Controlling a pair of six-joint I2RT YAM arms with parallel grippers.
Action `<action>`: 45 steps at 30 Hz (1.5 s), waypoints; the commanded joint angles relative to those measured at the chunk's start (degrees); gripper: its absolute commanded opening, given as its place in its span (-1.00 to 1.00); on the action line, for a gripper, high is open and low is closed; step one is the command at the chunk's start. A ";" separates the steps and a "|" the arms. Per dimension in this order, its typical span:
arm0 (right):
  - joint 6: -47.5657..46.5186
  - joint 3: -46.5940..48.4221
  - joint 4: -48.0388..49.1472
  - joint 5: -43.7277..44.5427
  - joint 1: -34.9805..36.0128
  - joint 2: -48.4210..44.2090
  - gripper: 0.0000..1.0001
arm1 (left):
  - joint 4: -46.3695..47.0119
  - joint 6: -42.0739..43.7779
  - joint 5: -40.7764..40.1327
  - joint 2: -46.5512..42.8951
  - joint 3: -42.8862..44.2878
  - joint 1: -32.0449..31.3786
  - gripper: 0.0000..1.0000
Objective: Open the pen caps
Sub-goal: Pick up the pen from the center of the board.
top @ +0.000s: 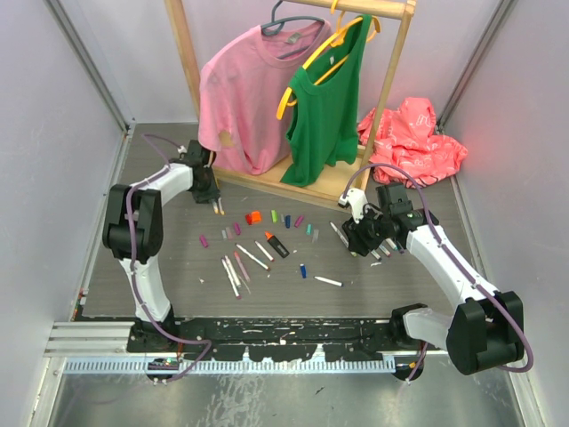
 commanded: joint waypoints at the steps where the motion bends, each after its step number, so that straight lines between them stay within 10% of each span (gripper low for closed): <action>1: -0.84 2.05 0.10 -1.25 -0.19 -0.60 0.05 | -2.20 0.38 -3.96 0.85 2.28 -0.19 -0.44; 15: -1.00 2.24 -0.35 -2.16 -0.18 -0.93 0.05 | -5.10 4.16 -8.48 3.11 2.20 -0.24 -0.57; 20: -1.48 2.58 -0.83 -4.00 -0.21 -2.44 0.05 | -4.20 4.45 -7.16 3.19 1.48 -0.24 -1.00; 31: -1.98 6.91 2.24 -12.82 -0.22 -8.39 0.10 | 2.14 4.50 -8.43 -16.58 -7.44 -0.26 -1.00; 35: 2.26 9.71 6.33 -17.36 -0.17 -7.04 0.98 | 8.01 2.79 -0.51 -26.74 -15.27 -0.26 -1.00; 45: 18.90 1.24 26.18 -39.84 -0.23 -6.22 0.97 | 46.07 -9.28 20.19 -53.58 -46.17 -9.45 -1.00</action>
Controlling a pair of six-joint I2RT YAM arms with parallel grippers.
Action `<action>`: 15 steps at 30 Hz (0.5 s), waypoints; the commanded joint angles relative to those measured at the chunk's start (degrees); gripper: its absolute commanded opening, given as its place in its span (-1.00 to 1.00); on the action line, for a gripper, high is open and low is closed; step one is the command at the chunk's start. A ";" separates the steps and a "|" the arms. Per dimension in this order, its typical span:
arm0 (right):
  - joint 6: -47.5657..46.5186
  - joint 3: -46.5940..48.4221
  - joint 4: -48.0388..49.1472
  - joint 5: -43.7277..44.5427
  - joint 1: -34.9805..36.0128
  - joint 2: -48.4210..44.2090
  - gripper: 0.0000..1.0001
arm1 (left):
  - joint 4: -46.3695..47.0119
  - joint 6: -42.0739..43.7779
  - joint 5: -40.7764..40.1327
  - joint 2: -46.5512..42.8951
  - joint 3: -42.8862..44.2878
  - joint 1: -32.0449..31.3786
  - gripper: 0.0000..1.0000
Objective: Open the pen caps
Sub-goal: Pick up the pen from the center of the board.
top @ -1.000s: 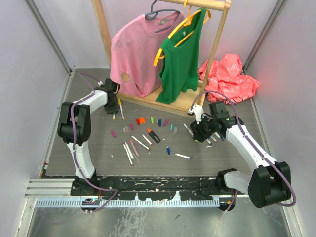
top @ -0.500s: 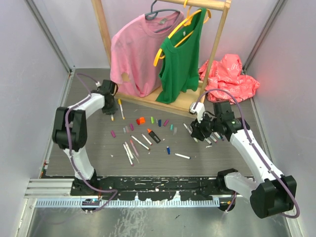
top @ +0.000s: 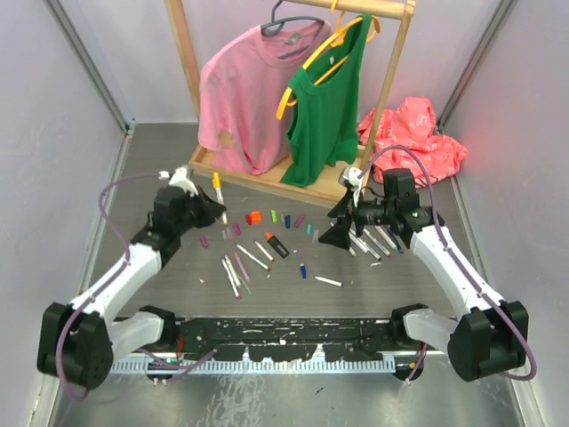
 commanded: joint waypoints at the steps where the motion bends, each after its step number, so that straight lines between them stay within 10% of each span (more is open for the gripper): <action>1: 14.74 -6.74 18.17 -9.31 -0.27 -6.30 0.95 | 26.82 -7.15 7.57 -8.77 -11.04 -8.75 -1.00; 15: 55.55 -16.47 52.84 -8.37 -1.42 -5.84 0.99 | 52.71 -6.35 -17.10 -11.54 -20.33 -38.14 -1.00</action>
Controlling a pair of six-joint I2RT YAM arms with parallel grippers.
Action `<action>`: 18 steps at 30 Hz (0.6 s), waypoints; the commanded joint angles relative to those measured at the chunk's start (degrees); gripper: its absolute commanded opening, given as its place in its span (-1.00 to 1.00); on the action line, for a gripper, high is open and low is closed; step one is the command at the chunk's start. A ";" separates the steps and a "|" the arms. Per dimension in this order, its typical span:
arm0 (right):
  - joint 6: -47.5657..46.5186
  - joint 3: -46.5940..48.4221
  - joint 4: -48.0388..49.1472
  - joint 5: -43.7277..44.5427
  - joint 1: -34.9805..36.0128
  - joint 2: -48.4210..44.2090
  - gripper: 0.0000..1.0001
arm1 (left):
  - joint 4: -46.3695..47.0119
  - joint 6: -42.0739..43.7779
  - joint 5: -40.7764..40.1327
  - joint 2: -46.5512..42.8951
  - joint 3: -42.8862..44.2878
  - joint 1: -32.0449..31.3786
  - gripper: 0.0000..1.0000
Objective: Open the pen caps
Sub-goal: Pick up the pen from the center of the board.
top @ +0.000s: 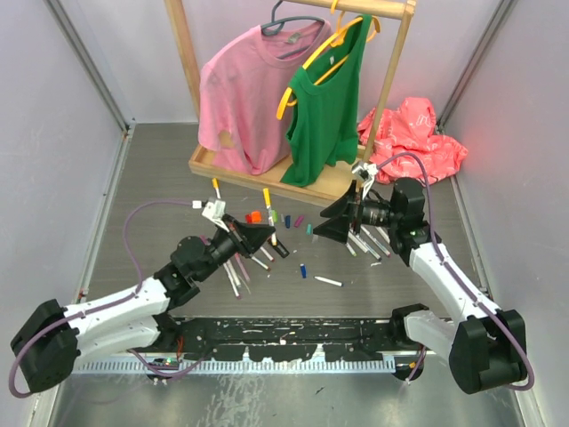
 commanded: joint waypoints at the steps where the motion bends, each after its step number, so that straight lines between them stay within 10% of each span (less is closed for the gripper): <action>1: 19.87 -3.49 21.90 -0.83 -0.25 -0.56 1.00 | 12.85 2.28 -11.28 1.81 1.17 -6.95 -1.00; 12: 21.62 -7.26 30.46 -0.77 0.45 -0.03 0.99 | 17.85 5.73 -23.36 15.53 9.28 -20.14 -1.00; 18: 14.32 -5.58 20.28 1.97 1.93 0.02 0.41 | 17.91 5.61 -25.04 19.48 12.21 -22.75 -1.00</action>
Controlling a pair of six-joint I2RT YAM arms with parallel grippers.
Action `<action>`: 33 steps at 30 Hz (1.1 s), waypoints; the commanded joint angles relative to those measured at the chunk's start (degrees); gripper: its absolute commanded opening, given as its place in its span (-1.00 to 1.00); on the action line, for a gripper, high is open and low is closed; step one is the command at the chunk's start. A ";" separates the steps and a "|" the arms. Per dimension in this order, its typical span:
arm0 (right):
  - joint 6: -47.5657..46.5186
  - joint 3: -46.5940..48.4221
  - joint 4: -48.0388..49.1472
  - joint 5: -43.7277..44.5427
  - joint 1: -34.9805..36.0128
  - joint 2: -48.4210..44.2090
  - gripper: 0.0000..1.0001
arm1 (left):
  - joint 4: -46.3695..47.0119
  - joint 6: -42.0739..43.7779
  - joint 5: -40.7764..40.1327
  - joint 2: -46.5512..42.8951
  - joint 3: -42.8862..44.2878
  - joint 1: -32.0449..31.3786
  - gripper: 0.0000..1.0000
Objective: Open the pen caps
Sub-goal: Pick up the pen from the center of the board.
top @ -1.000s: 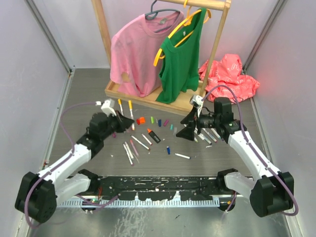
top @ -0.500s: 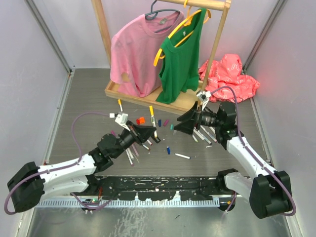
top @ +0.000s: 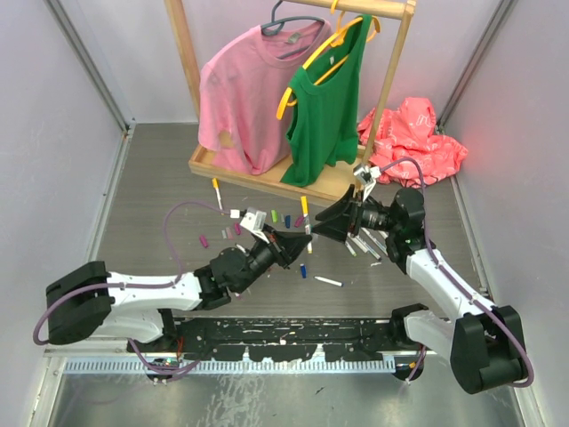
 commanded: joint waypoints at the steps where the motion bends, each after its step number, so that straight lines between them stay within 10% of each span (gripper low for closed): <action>1: -4.37 1.64 -3.69 1.86 0.92 -0.08 0.38 | 5.06 1.39 -4.49 1.41 3.37 -1.60 -1.00; 16: -4.82 1.46 -4.90 1.94 2.87 0.13 -0.19 | 5.01 0.00 -6.04 6.76 6.39 -3.76 -1.00; 23: -7.66 2.59 -7.57 0.94 3.45 0.11 -0.84 | 5.02 0.57 -6.43 7.25 6.36 -3.83 -0.98; 33: -21.13 7.98 -22.72 2.22 3.32 -0.08 -0.98 | 1.26 3.21 -5.37 -1.52 1.72 -3.53 0.09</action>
